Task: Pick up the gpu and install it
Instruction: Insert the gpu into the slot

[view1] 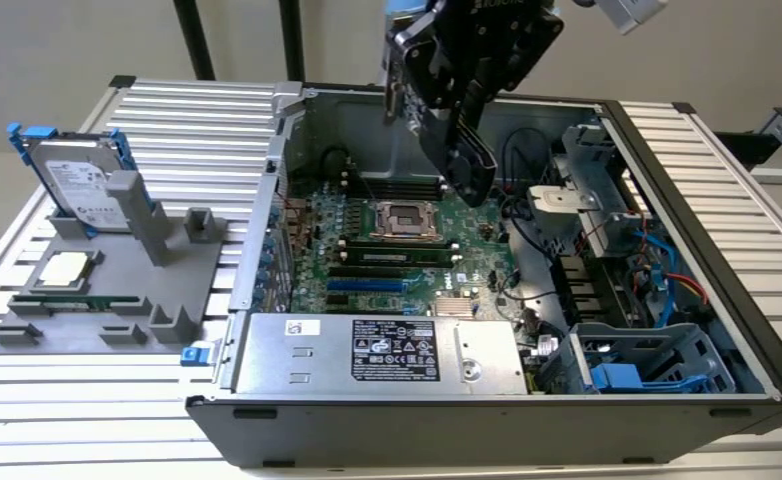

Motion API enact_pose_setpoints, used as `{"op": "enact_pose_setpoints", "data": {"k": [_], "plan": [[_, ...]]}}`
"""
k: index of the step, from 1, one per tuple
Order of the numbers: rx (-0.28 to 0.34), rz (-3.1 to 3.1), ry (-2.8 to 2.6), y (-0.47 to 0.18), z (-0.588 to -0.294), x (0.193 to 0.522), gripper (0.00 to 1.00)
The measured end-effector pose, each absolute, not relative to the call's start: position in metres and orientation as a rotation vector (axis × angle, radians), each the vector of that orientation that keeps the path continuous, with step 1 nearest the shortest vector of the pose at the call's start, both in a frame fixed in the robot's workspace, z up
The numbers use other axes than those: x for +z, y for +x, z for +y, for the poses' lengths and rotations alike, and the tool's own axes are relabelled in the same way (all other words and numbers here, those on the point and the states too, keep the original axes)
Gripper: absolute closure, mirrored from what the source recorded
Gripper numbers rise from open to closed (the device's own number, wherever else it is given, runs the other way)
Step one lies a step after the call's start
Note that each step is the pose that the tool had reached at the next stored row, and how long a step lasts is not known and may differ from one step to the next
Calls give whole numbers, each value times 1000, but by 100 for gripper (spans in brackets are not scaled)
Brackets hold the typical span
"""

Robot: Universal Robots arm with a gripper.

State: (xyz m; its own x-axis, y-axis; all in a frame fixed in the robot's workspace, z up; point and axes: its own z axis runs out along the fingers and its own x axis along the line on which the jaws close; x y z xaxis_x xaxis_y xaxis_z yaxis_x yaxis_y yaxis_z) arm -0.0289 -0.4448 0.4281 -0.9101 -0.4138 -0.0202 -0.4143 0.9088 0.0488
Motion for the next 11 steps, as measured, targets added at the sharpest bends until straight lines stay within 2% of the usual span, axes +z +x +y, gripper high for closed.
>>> {"op": "enact_pose_setpoints", "data": {"k": [11], "plan": [[82,3029,-804,-29,-445,428,100]]}}
